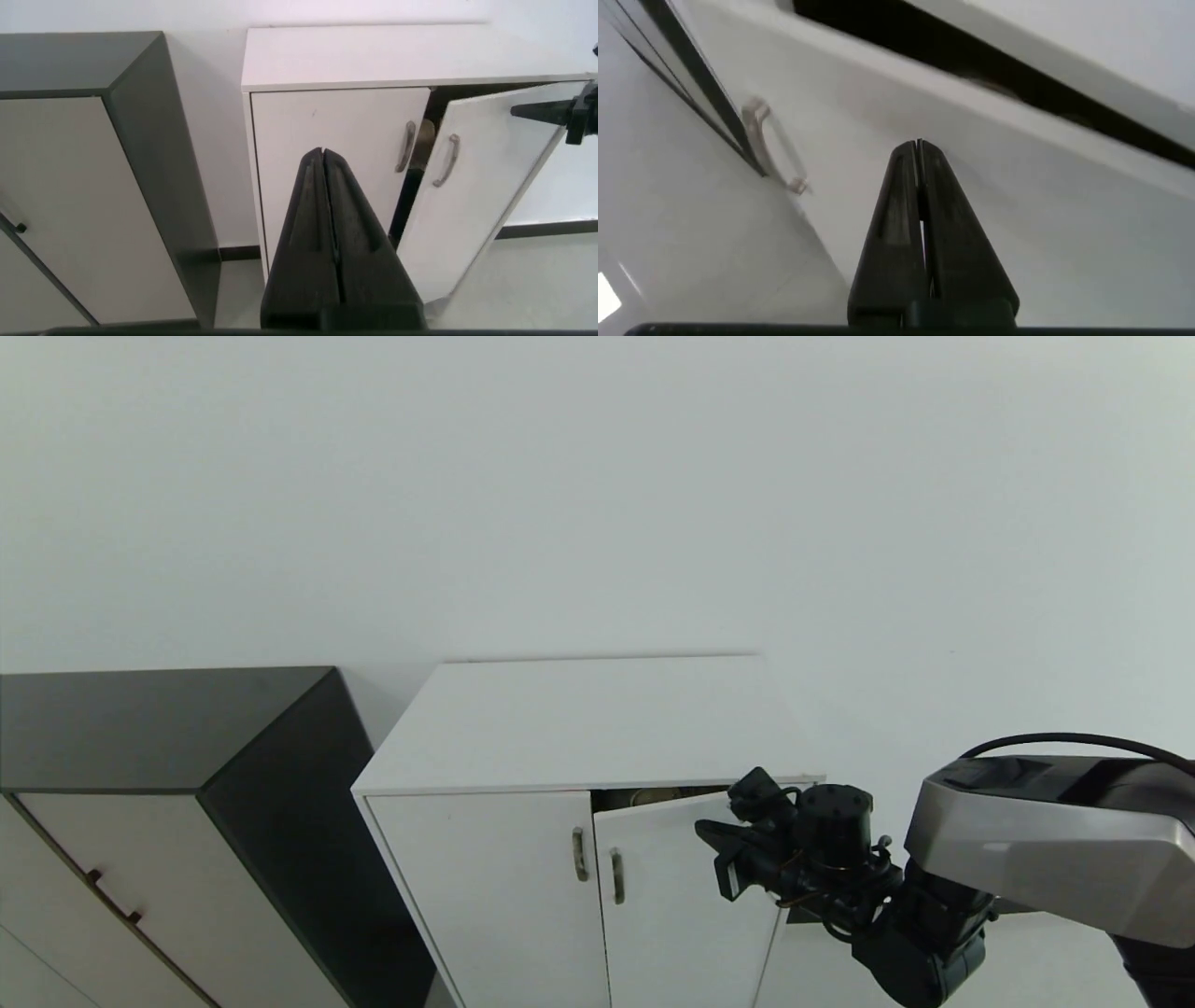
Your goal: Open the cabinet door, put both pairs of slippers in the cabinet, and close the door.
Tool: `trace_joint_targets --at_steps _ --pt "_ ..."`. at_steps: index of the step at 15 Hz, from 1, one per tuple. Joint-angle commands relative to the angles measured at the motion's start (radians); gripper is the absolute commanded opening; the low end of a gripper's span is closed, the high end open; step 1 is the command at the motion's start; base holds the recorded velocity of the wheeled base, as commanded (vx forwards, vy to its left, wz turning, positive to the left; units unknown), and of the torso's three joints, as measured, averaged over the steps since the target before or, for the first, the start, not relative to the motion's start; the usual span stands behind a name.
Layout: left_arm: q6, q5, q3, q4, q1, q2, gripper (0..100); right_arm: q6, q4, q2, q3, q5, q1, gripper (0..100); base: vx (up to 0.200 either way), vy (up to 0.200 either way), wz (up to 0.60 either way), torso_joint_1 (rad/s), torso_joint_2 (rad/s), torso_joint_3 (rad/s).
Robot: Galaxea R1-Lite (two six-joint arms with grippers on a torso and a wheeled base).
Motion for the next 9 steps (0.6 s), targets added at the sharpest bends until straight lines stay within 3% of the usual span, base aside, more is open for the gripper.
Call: trace_joint_targets --at_steps 1,9 --pt "-0.001 0.0 0.0 0.0 0.0 0.001 0 0.005 0.001 0.016 -0.022 0.0 -0.021 0 0.0 0.0 0.0 0.0 0.0 0.0" --pt "-0.001 0.0 0.0 0.0 0.0 0.001 0 0.005 0.003 0.03 -0.034 0.002 -0.038 0 0.0 0.0 0.0 0.0 0.0 0.0"
